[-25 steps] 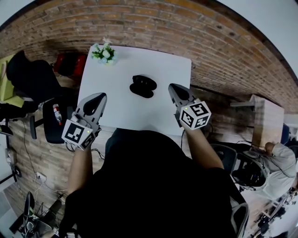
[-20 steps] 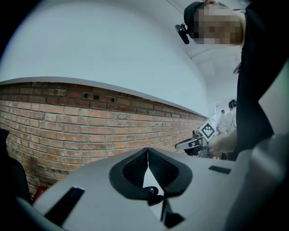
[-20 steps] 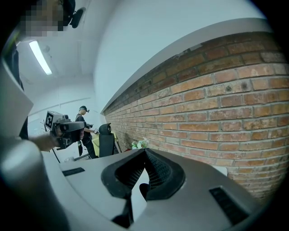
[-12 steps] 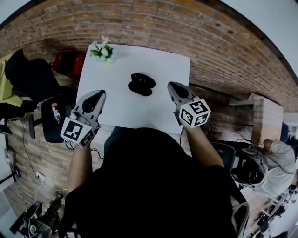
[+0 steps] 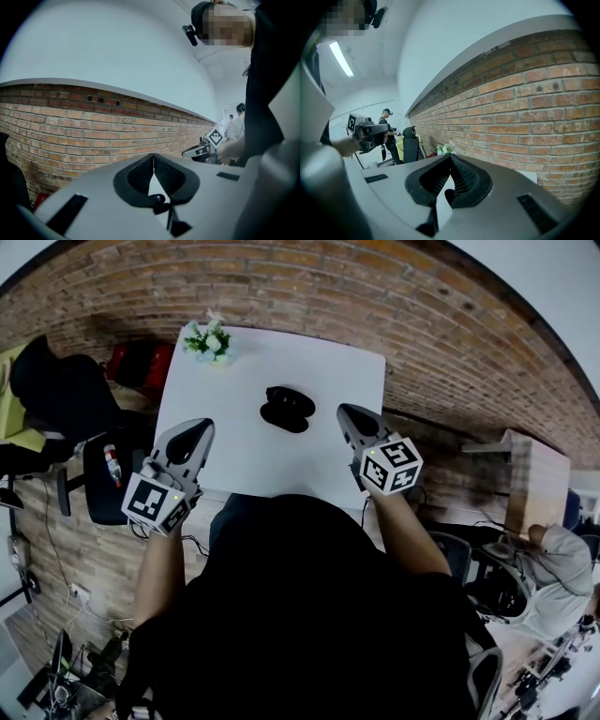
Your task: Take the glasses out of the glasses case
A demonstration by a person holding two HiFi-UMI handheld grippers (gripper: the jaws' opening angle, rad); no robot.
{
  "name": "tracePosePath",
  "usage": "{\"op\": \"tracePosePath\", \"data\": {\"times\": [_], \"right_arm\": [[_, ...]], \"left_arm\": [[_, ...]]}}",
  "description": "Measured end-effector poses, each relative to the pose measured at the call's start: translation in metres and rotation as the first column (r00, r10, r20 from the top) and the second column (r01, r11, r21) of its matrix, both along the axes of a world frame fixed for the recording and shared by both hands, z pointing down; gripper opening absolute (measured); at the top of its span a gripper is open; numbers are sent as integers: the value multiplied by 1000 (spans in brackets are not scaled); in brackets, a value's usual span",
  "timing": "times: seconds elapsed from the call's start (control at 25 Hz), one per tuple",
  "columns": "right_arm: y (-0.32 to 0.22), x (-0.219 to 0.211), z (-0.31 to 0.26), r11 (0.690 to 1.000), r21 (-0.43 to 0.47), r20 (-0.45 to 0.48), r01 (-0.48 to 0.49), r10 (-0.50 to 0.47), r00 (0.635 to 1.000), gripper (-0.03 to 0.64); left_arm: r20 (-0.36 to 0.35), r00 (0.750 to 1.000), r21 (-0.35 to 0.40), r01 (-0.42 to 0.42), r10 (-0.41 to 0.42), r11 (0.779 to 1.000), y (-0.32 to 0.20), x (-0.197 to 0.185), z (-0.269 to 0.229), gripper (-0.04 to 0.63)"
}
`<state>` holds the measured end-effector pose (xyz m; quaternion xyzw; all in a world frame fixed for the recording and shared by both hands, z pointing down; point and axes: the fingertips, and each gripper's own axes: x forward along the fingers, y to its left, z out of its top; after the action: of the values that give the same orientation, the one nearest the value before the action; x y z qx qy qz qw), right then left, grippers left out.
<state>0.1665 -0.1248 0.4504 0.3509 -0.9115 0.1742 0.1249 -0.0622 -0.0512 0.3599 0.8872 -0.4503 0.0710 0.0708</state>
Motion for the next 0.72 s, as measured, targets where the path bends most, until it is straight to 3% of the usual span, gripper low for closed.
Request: {"op": "tracePosePath", "data": {"times": [0.72], "right_arm": [[-24, -10, 28, 999, -46, -39, -8, 6, 999, 17]], "left_arm": [[7, 1000, -25, 12, -12, 1000, -12, -18, 10, 12]]}}
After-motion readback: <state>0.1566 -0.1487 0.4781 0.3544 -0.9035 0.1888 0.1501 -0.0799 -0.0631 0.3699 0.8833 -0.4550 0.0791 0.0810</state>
